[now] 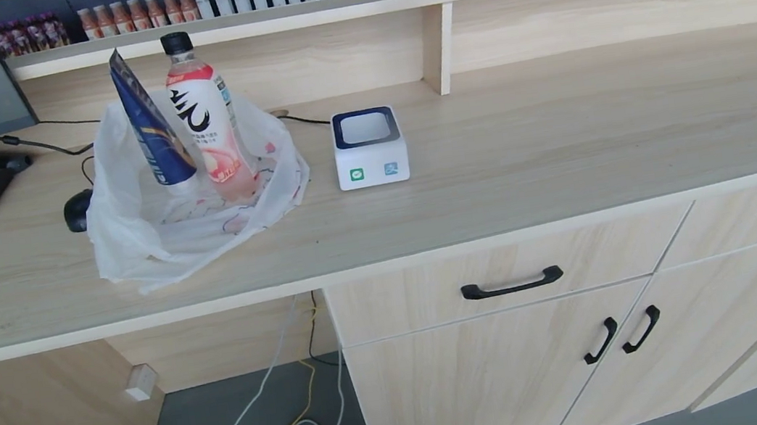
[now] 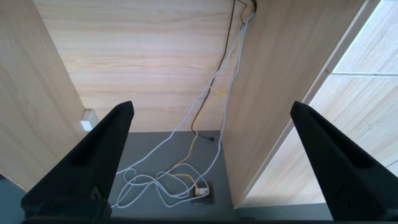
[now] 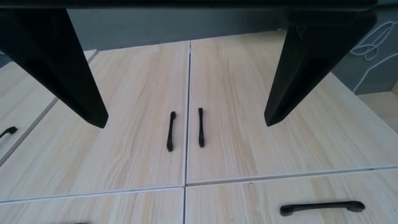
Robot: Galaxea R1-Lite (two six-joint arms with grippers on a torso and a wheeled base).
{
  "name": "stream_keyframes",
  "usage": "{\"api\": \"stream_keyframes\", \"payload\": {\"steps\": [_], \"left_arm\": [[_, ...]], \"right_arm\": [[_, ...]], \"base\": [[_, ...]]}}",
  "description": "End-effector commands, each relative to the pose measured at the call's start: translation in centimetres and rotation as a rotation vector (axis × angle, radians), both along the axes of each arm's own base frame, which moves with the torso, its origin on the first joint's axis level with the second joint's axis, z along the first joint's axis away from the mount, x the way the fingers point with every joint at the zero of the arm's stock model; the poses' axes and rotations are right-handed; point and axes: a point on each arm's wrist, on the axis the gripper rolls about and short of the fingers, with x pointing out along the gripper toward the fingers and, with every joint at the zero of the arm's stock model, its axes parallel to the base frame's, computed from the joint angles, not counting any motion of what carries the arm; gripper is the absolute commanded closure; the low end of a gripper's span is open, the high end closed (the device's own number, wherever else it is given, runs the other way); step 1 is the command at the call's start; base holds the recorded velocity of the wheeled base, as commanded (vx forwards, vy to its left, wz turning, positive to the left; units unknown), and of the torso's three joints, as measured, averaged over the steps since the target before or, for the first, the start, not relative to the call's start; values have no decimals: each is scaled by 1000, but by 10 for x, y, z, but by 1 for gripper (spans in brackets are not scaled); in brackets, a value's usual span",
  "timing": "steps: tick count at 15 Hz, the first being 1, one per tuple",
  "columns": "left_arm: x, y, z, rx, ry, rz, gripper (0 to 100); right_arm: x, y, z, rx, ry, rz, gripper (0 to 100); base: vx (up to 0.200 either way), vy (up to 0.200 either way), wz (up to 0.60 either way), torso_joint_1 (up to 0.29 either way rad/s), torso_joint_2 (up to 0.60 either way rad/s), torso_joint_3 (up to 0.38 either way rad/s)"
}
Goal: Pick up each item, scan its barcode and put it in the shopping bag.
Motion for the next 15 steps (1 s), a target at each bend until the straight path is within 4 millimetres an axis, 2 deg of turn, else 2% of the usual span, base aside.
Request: {"api": "stream_keyframes", "payload": {"steps": [1, 8, 12, 15], "left_arm": [[0, 0, 0, 1, 0, 0, 0], [0, 0, 0, -1, 0, 0, 0], [0, 0, 0, -3, 0, 1, 0], [0, 0, 0, 1, 0, 1, 0]], "right_arm": [[0, 0, 0, 0, 2, 0, 0], [0, 0, 0, 0, 2, 0, 0], [0, 0, 0, -2, 2, 0, 0], [0, 0, 0, -2, 2, 0, 0]], "base": [[0, 0, 0, 0, 0, 0], [0, 0, 0, 0, 0, 0], [0, -200, 0, 1, 0, -2], [0, 0, 0, 0, 0, 0]]}}
